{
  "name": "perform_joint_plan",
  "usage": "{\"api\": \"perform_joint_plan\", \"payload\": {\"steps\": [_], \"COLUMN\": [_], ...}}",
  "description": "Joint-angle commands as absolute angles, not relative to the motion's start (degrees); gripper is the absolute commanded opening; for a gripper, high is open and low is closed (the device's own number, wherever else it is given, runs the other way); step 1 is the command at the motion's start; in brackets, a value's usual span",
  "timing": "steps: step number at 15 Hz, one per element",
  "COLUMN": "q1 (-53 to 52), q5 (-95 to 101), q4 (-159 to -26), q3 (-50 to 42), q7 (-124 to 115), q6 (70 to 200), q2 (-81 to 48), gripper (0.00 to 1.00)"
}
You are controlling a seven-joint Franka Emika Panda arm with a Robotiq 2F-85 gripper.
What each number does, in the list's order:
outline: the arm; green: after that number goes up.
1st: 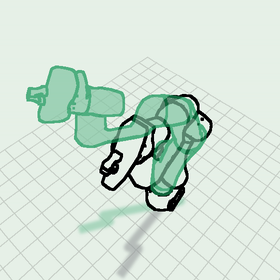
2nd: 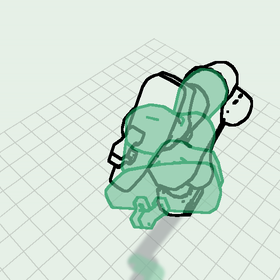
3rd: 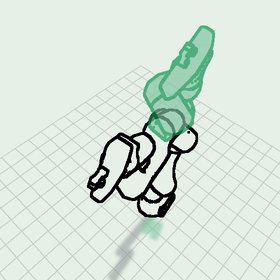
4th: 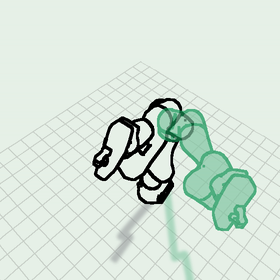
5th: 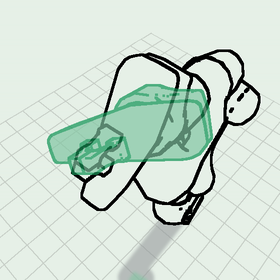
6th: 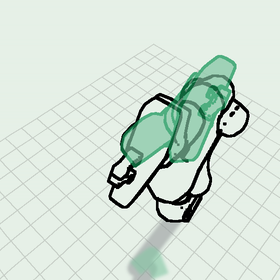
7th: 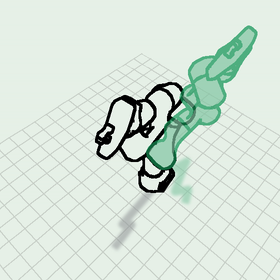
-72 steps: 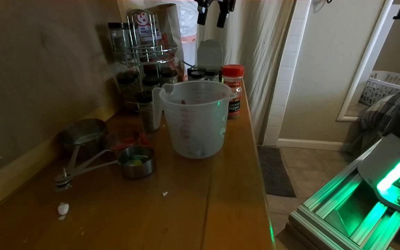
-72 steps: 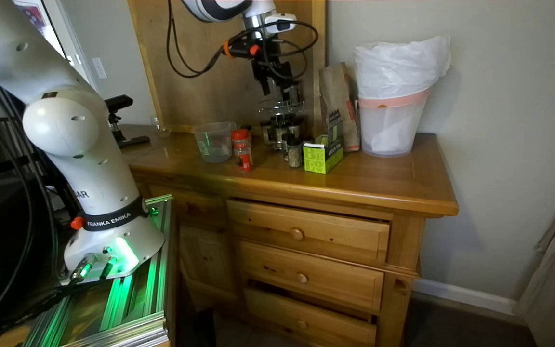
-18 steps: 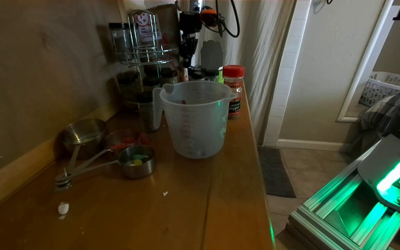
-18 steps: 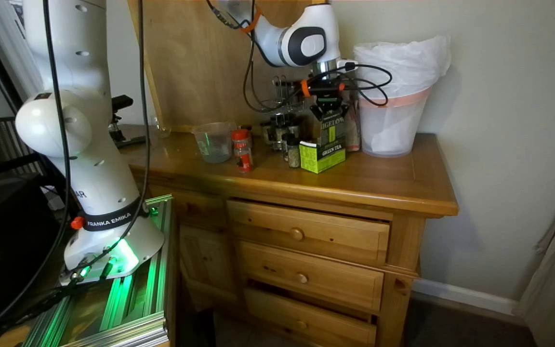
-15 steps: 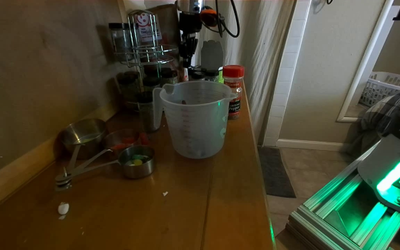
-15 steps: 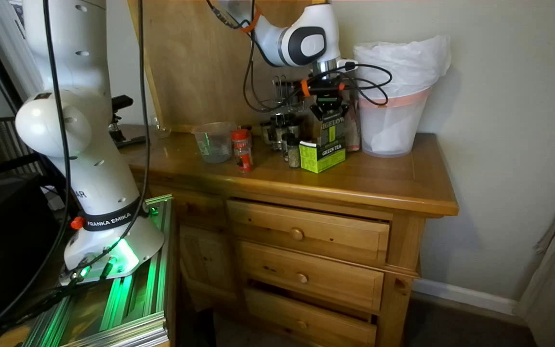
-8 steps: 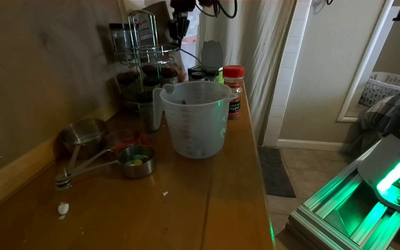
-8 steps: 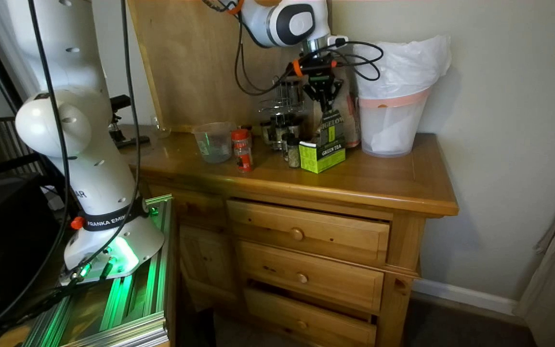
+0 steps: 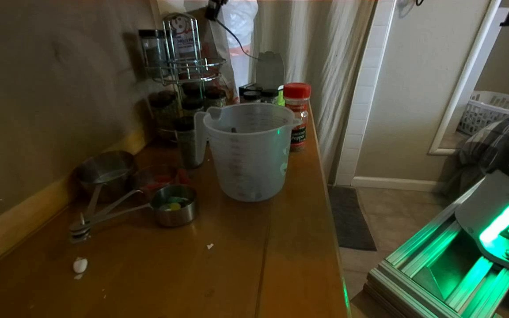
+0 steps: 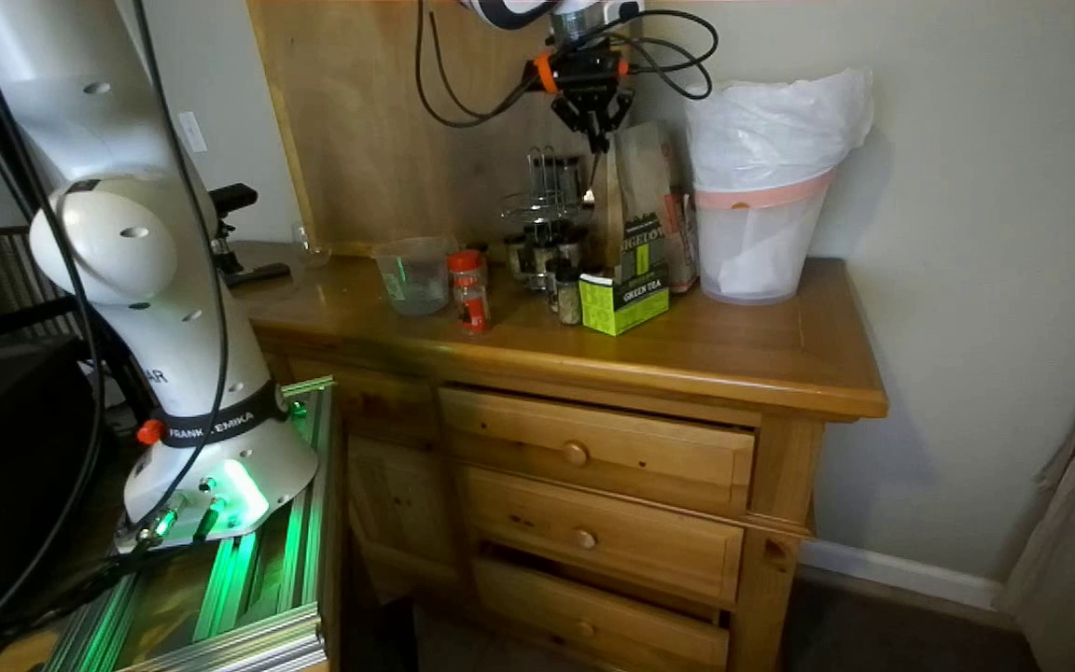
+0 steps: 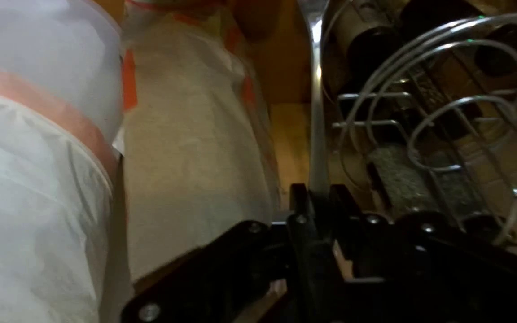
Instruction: Pick up a fork and put it on the spice rack
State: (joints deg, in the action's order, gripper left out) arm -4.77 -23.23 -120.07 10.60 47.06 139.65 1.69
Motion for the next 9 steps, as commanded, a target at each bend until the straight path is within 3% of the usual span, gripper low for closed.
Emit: {"api": "perform_joint_plan", "payload": {"steps": [1, 5, 9], "q1": [-7.44, -9.84, -11.08], "q5": [-37.04, -45.61, -48.72], "q4": [-123.53, -124.15, -125.06], "q3": [8.24, 6.80, 7.87], "q7": [60.40, 62.50, 60.73], "q6": [136.15, 131.51, 135.79], "q2": [8.44, 10.54, 9.07], "gripper": [0.04, 0.04, 0.04]}}
